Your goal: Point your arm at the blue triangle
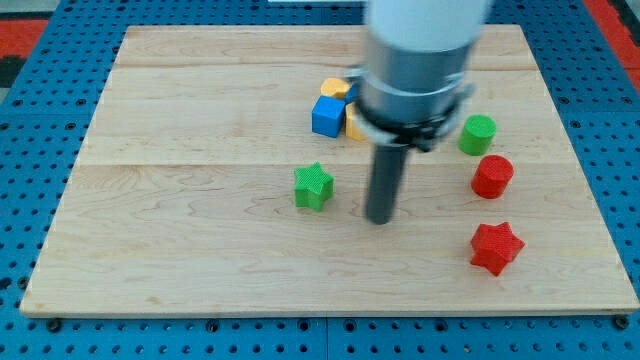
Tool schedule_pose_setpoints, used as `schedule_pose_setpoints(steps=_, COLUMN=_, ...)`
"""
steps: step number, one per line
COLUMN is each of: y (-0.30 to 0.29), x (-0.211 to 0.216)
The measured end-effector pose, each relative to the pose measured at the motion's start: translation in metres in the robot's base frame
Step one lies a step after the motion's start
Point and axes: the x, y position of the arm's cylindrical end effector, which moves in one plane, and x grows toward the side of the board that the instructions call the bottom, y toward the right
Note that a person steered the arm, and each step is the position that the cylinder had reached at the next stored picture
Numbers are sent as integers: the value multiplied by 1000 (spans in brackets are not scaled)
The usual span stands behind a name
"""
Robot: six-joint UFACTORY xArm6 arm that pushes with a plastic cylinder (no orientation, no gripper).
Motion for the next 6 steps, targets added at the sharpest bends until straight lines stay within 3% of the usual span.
schedule_pose_setpoints(steps=1, y=-38, x=13)
schedule_pose_setpoints(steps=2, y=-43, x=-25)
schedule_pose_setpoints(steps=3, y=0, x=-70)
schedule_pose_setpoints(steps=4, y=57, x=-67)
schedule_pose_setpoints(steps=6, y=111, x=-82)
